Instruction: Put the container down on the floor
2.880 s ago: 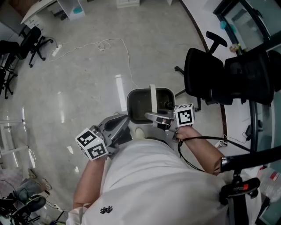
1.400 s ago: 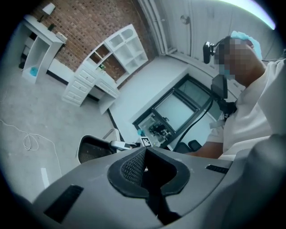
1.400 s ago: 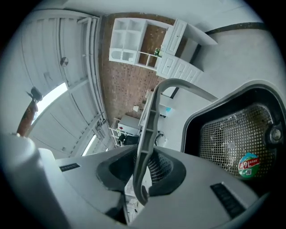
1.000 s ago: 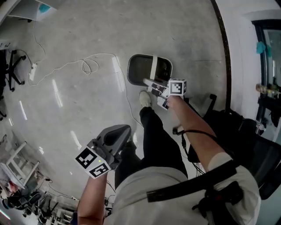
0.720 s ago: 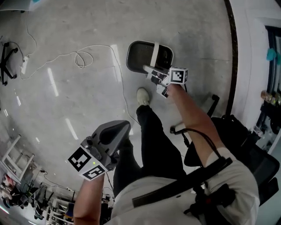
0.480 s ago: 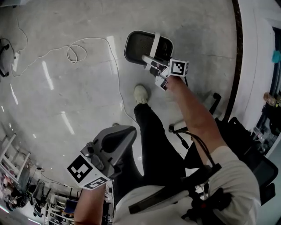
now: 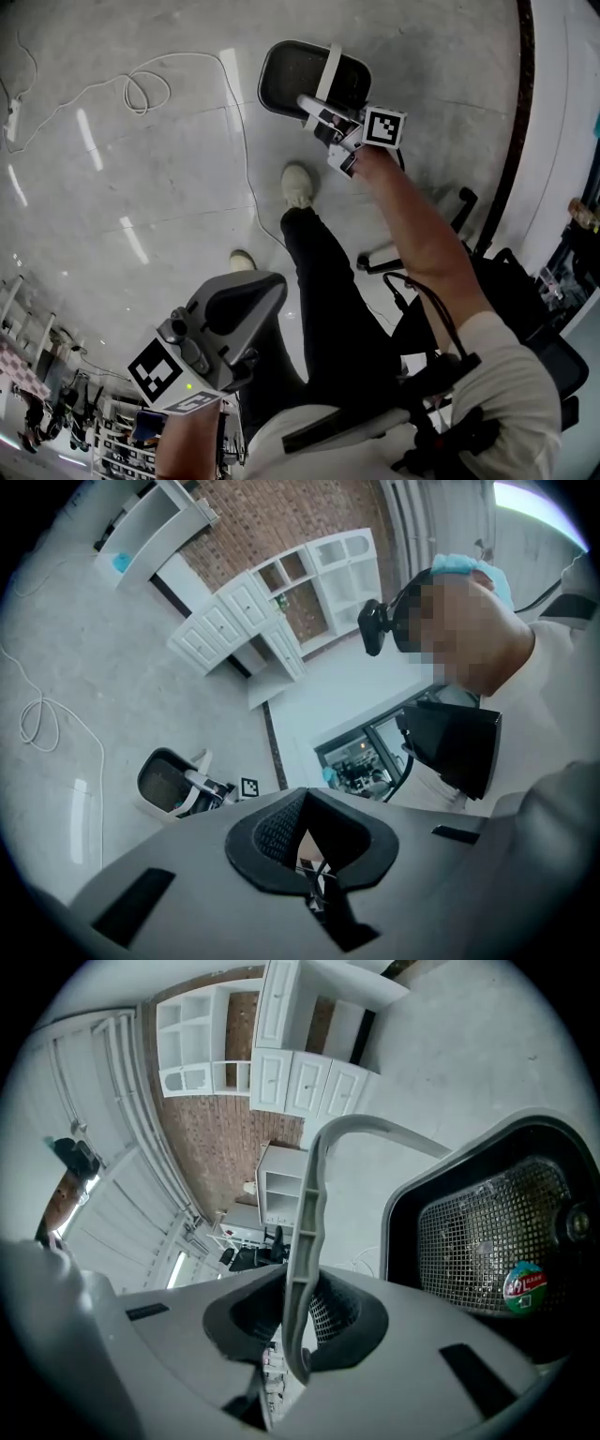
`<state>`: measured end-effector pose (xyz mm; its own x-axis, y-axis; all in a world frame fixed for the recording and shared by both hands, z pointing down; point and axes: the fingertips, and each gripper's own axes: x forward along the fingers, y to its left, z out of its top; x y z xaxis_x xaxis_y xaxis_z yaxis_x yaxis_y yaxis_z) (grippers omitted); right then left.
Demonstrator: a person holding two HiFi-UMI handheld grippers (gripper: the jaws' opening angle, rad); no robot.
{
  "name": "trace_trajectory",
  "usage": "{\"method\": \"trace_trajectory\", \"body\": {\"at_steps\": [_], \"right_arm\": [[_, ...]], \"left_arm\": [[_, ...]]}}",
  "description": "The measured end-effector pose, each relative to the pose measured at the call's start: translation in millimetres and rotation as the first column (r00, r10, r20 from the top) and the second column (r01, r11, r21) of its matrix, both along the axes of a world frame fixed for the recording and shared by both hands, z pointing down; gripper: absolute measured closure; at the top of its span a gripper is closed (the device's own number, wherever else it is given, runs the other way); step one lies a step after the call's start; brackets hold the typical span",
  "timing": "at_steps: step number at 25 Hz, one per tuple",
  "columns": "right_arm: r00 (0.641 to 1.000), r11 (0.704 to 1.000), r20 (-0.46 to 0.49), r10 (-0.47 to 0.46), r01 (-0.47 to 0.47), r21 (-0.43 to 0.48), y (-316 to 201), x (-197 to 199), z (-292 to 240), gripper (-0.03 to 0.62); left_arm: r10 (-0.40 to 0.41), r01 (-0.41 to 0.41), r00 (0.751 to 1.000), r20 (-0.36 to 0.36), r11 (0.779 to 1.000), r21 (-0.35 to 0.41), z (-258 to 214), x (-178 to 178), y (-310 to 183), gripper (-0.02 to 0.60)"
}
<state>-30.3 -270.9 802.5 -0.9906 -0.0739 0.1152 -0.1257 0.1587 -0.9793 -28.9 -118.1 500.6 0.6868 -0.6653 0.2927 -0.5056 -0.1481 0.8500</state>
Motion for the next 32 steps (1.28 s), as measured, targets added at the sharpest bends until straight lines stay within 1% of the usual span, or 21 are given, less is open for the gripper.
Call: {"method": "trace_trajectory", "body": {"at_steps": [6, 12, 15, 21, 26, 28, 32], "right_arm": [[1.0, 1.0, -0.012, 0.007, -0.007, 0.008, -0.3, 3.2, 0.5, 0.545], [1.0, 0.999, -0.024, -0.004, 0.005, 0.04, -0.8, 4.4, 3.0, 0.546], [1.0, 0.999, -0.005, -0.008, 0.008, 0.034, -1.4, 3.3, 1.0, 0.545], [1.0, 1.0, 0.003, -0.024, 0.024, 0.014, 0.9, 2.0, -0.1, 0.456], [1.0, 1.0, 0.004, -0.025, 0.025, -0.013, 1.0, 2.8, 1.0, 0.402], [0.999, 0.999, -0.02, -0.029, 0.028, -0.019, 1.5, 3.7, 4.5, 0.377], [0.997, 0.999, -0.075, -0.034, 0.032, -0.024, 7.2, 21.6, 4.2, 0.368]], "left_arm": [[0.029, -0.028, 0.999, -0.012, 0.998, 0.052, -10.7, 2.4, -1.8, 0.572], [0.035, -0.034, 0.999, -0.013, 0.998, 0.052, -10.5, 3.8, 0.9, 0.572], [0.036, -0.036, 0.999, -0.011, 0.998, 0.047, -8.8, 3.2, 3.6, 0.572], [0.039, -0.038, 0.999, -0.021, 0.999, 0.039, -6.2, 4.6, 2.6, 0.572], [0.037, -0.036, 0.999, -0.029, 0.999, 0.041, -4.2, 2.7, 1.8, 0.572], [0.039, -0.037, 0.999, -0.03, 0.998, 0.041, -3.9, -1.9, 0.1, 0.572], [0.049, -0.047, 0.998, -0.029, 0.997, 0.054, -14.0, -3.5, 0.5, 0.572]]}}
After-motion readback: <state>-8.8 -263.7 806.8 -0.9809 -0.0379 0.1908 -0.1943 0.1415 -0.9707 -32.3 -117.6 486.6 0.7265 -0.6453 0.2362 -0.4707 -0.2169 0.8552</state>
